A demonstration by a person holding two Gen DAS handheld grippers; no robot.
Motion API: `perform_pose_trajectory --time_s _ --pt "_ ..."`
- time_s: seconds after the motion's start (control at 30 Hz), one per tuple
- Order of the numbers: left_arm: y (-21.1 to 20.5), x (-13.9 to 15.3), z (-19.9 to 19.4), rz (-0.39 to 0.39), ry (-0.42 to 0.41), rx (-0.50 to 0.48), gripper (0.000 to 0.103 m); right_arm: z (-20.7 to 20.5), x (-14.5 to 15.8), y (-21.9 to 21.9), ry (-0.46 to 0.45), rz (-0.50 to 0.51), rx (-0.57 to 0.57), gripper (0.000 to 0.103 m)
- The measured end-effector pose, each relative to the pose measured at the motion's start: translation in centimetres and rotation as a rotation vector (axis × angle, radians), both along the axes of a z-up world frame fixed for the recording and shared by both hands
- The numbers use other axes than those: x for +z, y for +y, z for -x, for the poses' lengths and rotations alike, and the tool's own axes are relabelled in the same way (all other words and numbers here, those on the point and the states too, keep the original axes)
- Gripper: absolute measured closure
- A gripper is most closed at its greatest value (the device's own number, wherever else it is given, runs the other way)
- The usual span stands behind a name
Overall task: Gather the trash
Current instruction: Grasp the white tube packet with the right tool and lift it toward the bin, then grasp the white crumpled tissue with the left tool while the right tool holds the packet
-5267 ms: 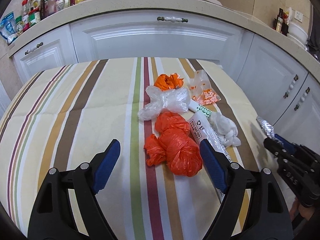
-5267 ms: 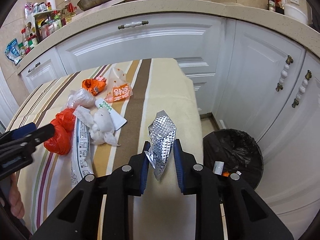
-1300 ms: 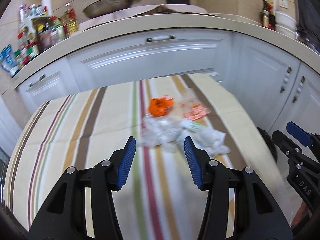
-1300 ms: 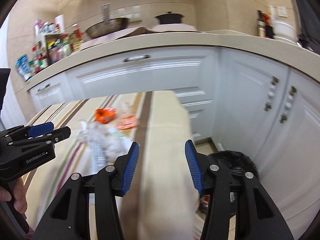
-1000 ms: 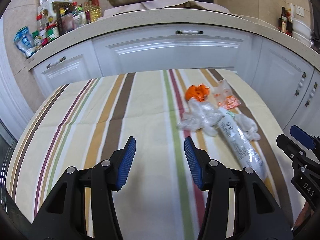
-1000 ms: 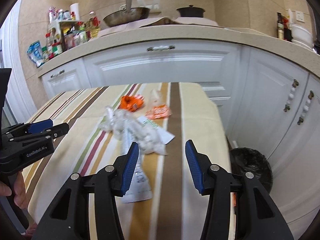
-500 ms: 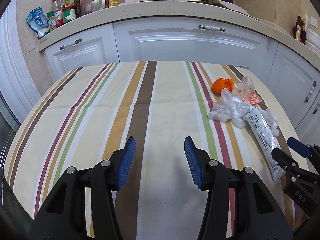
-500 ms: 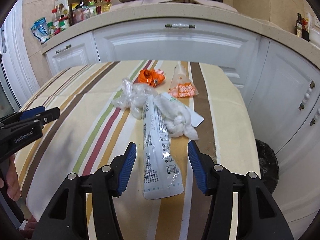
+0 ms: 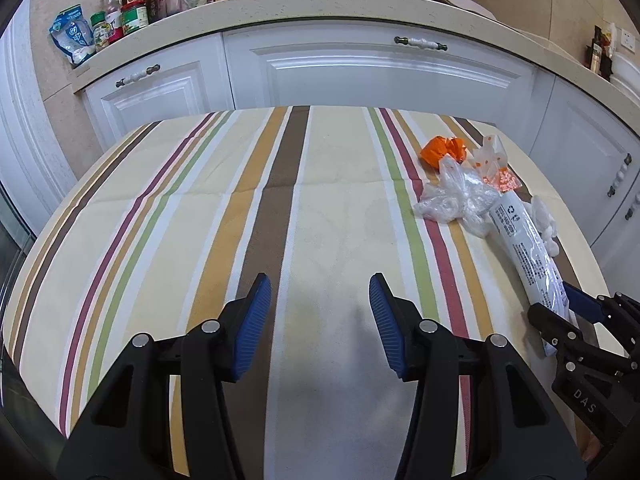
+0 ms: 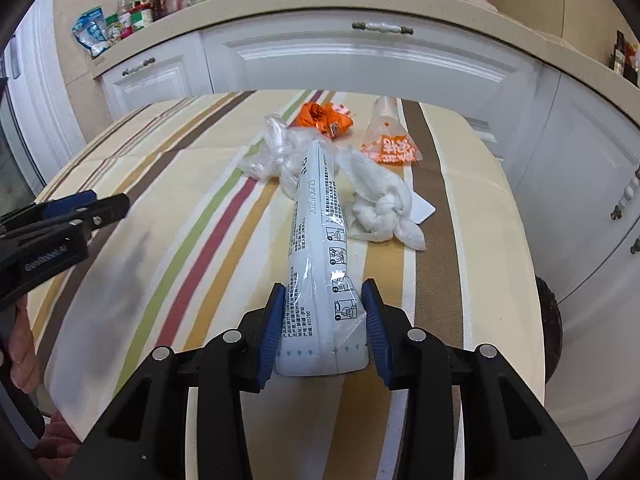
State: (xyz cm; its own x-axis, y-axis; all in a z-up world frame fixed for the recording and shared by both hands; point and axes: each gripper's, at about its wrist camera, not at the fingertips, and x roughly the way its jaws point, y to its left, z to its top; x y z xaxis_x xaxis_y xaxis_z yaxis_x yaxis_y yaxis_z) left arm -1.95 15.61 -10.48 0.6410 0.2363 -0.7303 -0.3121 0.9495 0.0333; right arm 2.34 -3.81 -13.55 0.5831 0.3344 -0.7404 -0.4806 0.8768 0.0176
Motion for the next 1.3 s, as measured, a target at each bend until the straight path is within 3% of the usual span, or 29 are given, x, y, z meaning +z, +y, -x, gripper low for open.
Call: perform_pose_trajectory --time_s 0.2,0.47,0.97,1.03,1.07,1.3 --pt "-1.9 0.0 -0.2 0.0 0.003 -0.038 0.053 1.2 2.0 -1.0 -0.079 -0.04 -0.001 0.064" --pt "-6.4 0.5 -1.5 0.0 -0.019 -0.122 0.053 0.5 3.6 -5.3 -0.143 -0.044 -0.109 0.064" --pt "-14.4 0.2 -7.2 -0.002 -0.019 -0.228 0.053 -1.5 2.8 -13.9 -0.151 -0.056 -0.301 0.064" --pt "-15.0 0.1 -7.9 -0.006 -0.016 -0.23 0.049 -1.9 2.6 -14.8 -0.146 -0.059 -0.318 0.064" --pt "-15.2 0.0 -8.3 -0.007 -0.016 -0.229 0.04 -2.2 2.4 -15.4 -0.141 -0.065 -0.327 0.064" --pt "-15.7 -0.8 -10.8 -0.022 0.005 -0.206 0.039 -3.4 1.2 -18.0 -0.118 -0.088 -0.365 0.064"
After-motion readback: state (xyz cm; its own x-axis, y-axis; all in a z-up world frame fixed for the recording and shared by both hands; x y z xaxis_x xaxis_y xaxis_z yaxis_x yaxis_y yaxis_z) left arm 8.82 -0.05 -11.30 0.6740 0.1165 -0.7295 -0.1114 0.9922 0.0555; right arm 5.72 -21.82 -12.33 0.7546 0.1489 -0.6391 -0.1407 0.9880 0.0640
